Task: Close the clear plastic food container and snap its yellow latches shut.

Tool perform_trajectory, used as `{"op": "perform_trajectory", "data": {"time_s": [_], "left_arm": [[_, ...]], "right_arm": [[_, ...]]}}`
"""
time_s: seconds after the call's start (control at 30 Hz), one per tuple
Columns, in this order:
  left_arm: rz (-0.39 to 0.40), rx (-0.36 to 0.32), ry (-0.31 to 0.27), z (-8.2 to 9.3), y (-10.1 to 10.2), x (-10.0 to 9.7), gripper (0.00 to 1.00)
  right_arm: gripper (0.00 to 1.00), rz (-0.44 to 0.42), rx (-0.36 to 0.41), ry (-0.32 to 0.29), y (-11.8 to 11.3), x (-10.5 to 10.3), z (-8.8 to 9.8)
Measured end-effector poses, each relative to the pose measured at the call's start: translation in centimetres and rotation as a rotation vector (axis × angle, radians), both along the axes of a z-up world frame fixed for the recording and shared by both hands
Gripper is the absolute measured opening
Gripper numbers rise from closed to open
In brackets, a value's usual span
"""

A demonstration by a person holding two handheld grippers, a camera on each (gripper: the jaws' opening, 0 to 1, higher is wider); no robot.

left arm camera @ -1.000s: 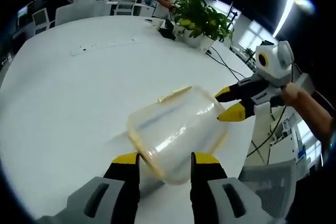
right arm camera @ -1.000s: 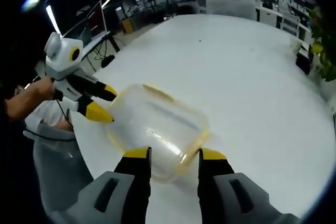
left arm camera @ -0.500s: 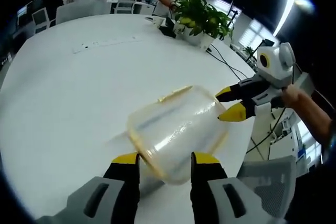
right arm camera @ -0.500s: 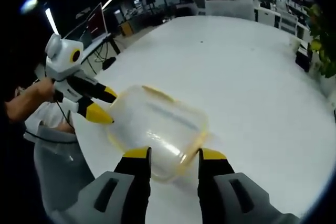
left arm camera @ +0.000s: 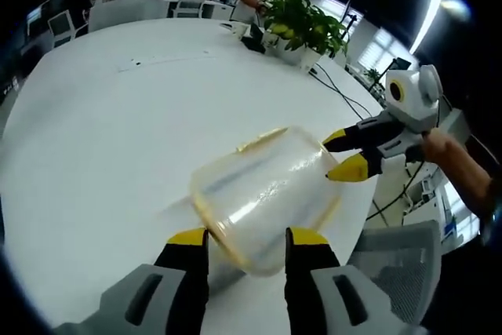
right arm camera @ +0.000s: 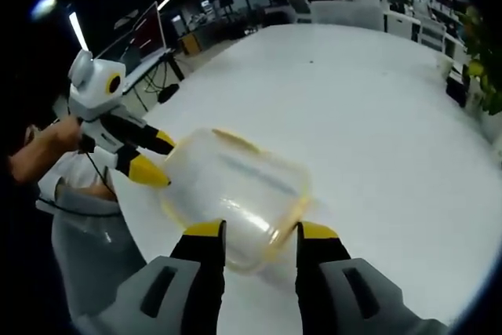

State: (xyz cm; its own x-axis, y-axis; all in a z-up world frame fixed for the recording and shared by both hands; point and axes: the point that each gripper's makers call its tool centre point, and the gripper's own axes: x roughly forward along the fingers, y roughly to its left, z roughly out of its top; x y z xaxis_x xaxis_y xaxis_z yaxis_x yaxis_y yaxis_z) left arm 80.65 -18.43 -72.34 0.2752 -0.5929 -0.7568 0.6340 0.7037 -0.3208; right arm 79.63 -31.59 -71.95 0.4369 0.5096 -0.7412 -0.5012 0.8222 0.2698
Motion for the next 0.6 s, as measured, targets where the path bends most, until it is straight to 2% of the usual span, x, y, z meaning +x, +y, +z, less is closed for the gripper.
{"op": "perform_trajectory", "data": {"time_s": [0.6], "left_arm": [[0.004, 0.016, 0.016, -0.1, 3.0, -2.0, 0.31]], "right_arm": [[0.31, 0.001, -0.001, 0.004, 2.9, -1.8, -0.1]]}}
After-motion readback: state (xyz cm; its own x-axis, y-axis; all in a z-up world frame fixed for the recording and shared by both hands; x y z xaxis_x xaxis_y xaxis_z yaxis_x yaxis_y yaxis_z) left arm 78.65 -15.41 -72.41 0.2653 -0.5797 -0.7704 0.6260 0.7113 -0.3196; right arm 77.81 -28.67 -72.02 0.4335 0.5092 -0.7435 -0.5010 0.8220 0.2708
